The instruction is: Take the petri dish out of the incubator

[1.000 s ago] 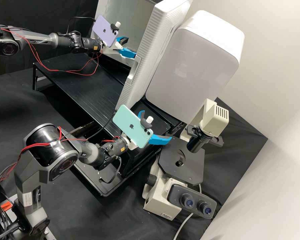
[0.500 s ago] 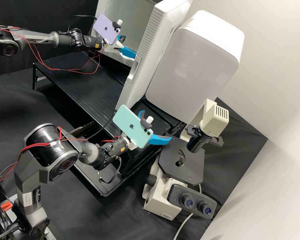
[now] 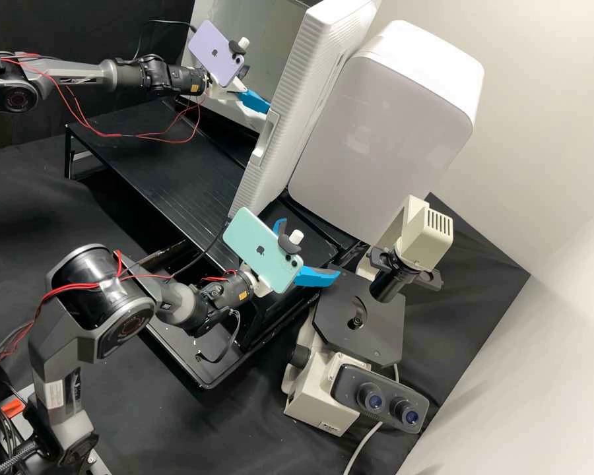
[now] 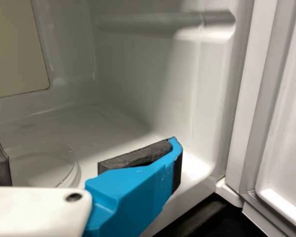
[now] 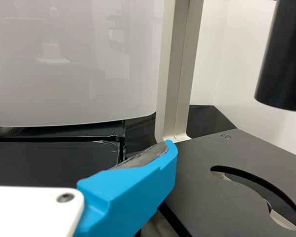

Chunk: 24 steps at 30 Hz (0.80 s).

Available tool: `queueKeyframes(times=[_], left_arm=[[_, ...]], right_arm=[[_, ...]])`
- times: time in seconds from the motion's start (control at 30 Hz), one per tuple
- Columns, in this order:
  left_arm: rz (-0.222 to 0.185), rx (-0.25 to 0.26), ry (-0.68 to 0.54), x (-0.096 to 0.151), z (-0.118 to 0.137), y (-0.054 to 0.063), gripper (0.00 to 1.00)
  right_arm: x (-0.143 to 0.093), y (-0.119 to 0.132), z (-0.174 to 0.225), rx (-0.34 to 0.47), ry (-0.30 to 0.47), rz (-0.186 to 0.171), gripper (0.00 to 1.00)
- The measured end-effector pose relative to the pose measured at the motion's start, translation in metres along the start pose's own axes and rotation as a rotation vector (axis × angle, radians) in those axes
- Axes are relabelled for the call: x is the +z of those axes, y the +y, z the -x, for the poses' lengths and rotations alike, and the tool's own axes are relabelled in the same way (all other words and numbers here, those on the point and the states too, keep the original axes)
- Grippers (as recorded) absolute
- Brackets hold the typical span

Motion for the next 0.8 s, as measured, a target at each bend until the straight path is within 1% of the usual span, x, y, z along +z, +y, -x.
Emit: queueKeyframes(times=[0.13,0.23,0.3,0.33,0.37,0.4,0.43,0.47,0.5,0.53,0.57,0.6,0.67,0.77,0.8], left_arm=[[-0.004,0.001,0.001,0.001,0.0,0.0,1.0],[-0.018,0.004,0.003,0.001,0.0,0.0,1.0],[-0.02,0.01,0.006,0.001,0.001,0.001,1.0],[-0.031,0.014,0.006,0.002,0.003,0.003,1.0],[-0.018,0.014,0.012,0.002,0.004,0.003,1.0],[-0.015,0.018,0.014,0.002,0.006,0.004,1.0],[0.001,0.024,0.016,0.002,0.008,0.006,1.0],[-0.002,0.029,0.02,0.002,0.01,0.007,1.0],[-0.018,0.033,0.022,0.002,0.011,0.008,1.0],[-0.016,0.034,0.025,0.001,0.012,0.008,1.0],[-0.012,0.031,0.028,0.001,0.013,0.006,1.0],[0.008,0.026,0.031,0.0,0.014,0.004,1.0],[0.032,0.012,0.038,-0.003,0.015,-0.003,1.0],[0.034,-0.01,0.051,-0.011,0.014,-0.014,1.0],[0.032,-0.012,0.054,-0.013,0.015,-0.015,1.0]], right_arm=[[0.0,0.0,0.0,0.0,0.0,0.0,1.0],[0.0,0.0,0.0,0.0,0.0,0.0,1.0],[0.0,0.0,0.0,0.0,0.0,0.0,1.0],[0.0,0.0,0.0,0.0,0.0,0.0,1.0],[0.0,0.0,0.0,0.0,0.0,0.0,1.0],[0.0,0.0,0.0,0.0,0.0,0.0,1.0],[0.0,0.0,0.0,0.0,0.0,0.0,1.0],[0.0,0.0,0.0,0.0,0.0,0.0,1.0],[0.0,0.0,0.0,0.0,0.0,0.0,1.0],[0.0,0.0,0.0,0.0,0.0,0.0,1.0],[0.0,0.0,0.0,0.0,0.0,0.0,1.0],[0.0,0.0,0.0,0.0,0.0,0.0,1.0],[0.0,0.0,0.0,0.0,0.0,0.0,1.0],[0.0,0.0,0.0,0.0,0.0,0.0,1.0],[0.0,0.0,0.0,0.0,0.0,0.0,1.0]])
